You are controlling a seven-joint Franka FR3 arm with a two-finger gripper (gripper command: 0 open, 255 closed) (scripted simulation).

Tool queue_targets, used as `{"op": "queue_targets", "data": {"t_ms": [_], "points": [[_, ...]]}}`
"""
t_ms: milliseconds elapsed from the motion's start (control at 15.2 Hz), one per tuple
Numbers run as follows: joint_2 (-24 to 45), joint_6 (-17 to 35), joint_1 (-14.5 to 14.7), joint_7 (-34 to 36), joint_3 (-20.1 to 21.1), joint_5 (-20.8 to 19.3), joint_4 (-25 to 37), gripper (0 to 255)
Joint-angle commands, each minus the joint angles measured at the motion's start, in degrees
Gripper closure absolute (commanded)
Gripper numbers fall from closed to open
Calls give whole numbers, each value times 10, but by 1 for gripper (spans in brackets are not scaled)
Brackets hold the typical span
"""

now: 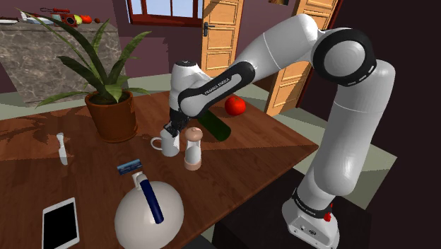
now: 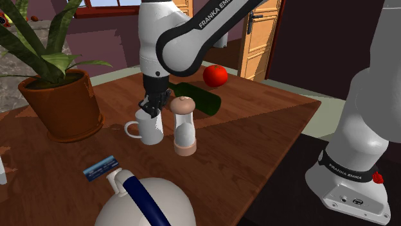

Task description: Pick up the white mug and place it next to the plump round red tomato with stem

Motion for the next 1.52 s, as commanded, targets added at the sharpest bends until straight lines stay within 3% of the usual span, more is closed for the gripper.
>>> {"op": "queue_targets", "data": {"t_ms": [0,1452], "points": [[-5,-7,0,-2,1,2,2,255],[-79,-165,-4,-25,5,33,89,255]]}}
